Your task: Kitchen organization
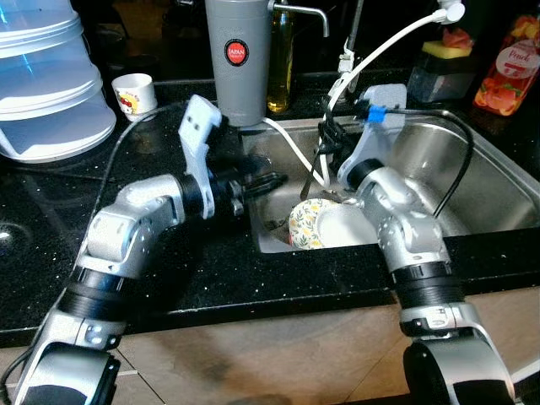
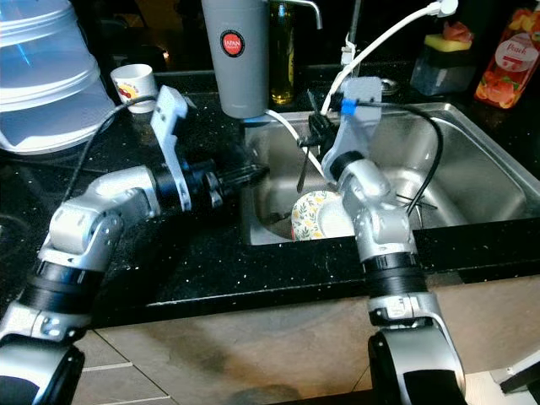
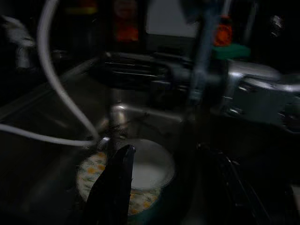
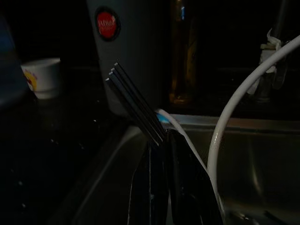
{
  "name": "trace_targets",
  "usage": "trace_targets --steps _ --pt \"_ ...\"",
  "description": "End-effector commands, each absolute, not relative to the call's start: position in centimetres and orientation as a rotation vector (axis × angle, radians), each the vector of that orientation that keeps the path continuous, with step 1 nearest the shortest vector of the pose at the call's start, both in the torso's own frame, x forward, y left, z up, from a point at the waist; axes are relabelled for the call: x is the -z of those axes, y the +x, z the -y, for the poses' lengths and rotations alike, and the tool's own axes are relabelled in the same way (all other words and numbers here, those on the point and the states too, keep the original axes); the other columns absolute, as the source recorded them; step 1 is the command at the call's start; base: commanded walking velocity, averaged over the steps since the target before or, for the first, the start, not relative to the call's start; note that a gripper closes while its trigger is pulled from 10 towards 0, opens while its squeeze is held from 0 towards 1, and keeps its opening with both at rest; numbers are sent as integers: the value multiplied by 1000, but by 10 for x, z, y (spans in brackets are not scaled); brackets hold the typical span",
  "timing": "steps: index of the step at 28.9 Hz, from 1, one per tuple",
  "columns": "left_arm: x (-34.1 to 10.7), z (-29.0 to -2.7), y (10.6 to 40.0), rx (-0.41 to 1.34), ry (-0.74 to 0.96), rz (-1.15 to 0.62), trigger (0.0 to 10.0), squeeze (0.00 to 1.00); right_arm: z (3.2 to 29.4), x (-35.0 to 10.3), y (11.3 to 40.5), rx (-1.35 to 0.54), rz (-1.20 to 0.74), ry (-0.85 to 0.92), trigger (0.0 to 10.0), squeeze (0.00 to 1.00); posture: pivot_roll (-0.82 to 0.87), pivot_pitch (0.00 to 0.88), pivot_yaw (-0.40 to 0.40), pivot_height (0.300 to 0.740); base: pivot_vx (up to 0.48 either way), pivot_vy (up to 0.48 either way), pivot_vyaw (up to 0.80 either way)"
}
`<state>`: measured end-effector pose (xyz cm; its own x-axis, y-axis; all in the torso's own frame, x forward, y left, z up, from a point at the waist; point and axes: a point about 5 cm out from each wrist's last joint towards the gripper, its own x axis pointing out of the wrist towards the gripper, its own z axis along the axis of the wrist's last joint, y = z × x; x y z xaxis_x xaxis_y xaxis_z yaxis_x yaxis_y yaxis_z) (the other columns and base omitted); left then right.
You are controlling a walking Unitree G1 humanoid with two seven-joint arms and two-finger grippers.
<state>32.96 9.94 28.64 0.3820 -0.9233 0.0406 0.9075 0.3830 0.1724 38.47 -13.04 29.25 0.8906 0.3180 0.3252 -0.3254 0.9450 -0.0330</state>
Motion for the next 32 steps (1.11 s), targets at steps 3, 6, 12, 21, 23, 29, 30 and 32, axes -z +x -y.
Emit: trace_targets --steps 3,6,12,21,23,29,30,32 --pt "-278 -97 326 1200 178 93 10000 0 126 -285 385 -345 324 3 0 0 50 131 35 740 0 0 0" --pt "-270 -95 330 1175 214 54 10000 0 122 -271 386 -362 282 -20 3216 0 49 129 35 740 0 0 0" --pt "-256 -102 338 1082 315 -32 10000 0 110 -241 387 -446 145 -68 10000 0 45 120 33 740 0 0 0" --pt "-262 -116 349 921 338 -19 10000 0 110 -236 389 -444 120 -93 10000 0 51 120 30 740 0 0 0" --pt "-266 -120 354 865 325 -6 10000 0 113 -239 391 -421 128 -79 10000 0 51 120 30 740 0 0 0" --pt "-268 -125 356 831 315 -5 10000 0 115 -240 390 -421 129 -79 10000 0 51 120 30 740 0 0 0" --pt "-269 -130 359 790 315 -4 10000 0 116 -241 390 -419 135 -78 10000 0 51 125 30 740 0 0 0" --pt "-277 -156 376 553 311 11 10000 0 118 -244 391 -409 147 -70 10000 0 50 127 31 740 0 0 0"
